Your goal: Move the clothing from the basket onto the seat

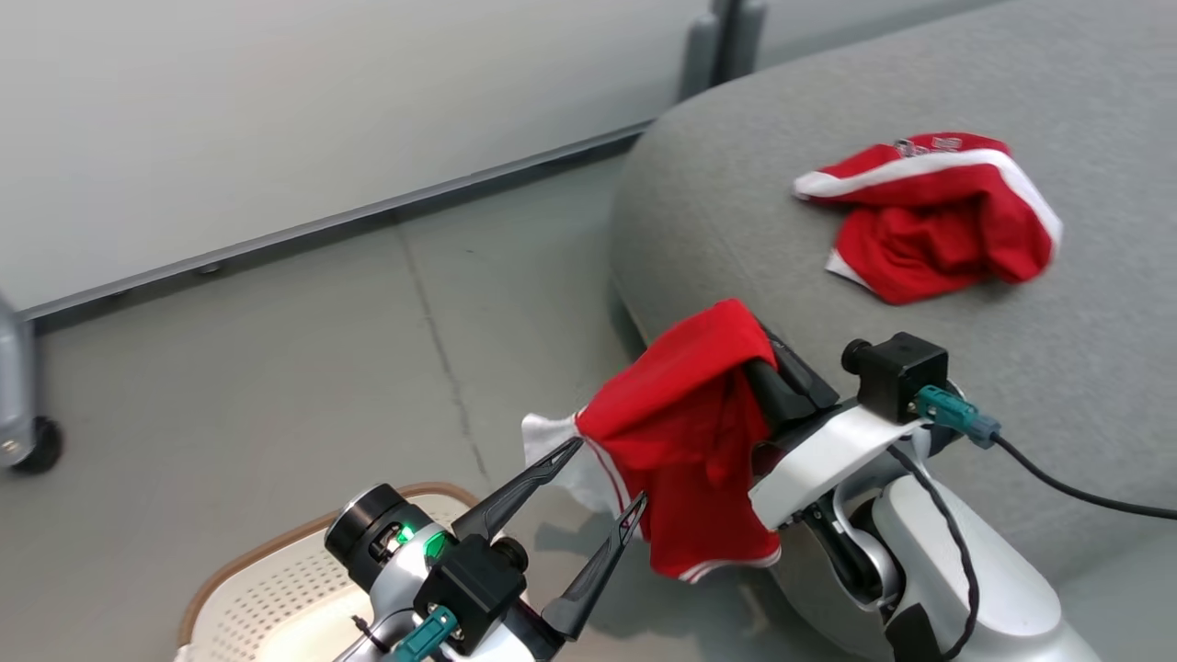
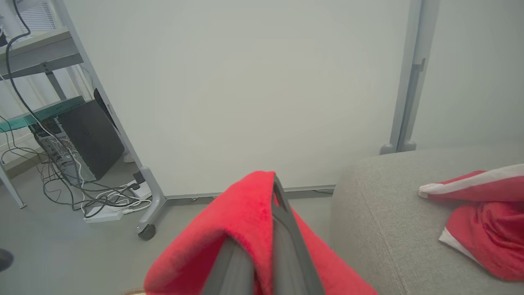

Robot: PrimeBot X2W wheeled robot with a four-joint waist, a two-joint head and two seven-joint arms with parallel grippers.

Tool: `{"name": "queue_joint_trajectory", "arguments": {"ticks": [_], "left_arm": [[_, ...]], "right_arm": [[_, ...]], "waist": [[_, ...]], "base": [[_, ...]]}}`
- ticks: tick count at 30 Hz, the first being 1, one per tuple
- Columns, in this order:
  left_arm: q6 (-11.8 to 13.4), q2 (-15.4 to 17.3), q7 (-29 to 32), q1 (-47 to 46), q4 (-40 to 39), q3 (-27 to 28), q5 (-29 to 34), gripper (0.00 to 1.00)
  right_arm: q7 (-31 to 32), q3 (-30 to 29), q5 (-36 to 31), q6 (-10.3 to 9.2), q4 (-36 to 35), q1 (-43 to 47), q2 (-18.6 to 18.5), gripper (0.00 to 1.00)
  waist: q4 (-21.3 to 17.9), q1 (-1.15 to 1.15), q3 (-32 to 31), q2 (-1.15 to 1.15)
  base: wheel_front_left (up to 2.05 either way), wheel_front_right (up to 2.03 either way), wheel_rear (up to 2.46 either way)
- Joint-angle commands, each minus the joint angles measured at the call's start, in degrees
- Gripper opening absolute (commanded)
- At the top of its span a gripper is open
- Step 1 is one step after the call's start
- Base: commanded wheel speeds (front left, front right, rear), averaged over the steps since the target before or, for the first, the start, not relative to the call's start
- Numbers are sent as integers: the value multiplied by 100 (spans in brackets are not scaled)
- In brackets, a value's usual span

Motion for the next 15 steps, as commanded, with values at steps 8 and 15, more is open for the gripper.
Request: {"name": "queue_joint_trajectory", "arguments": {"ticks": [8, 15], "left_arm": [[-75, 152, 84, -232, -107, -25, 66, 100], [-244, 211, 216, -456, -109, -188, 29, 100]], "right_arm": [[-106, -429, -36, 1, -41, 100, -53, 0], [-173, -1000, -142, 2, -124, 239, -57, 0]], "waist": [[-902, 0, 299, 0], [-1167, 0, 496, 0]], "base": [[0, 0, 0], [0, 0, 0]]}}
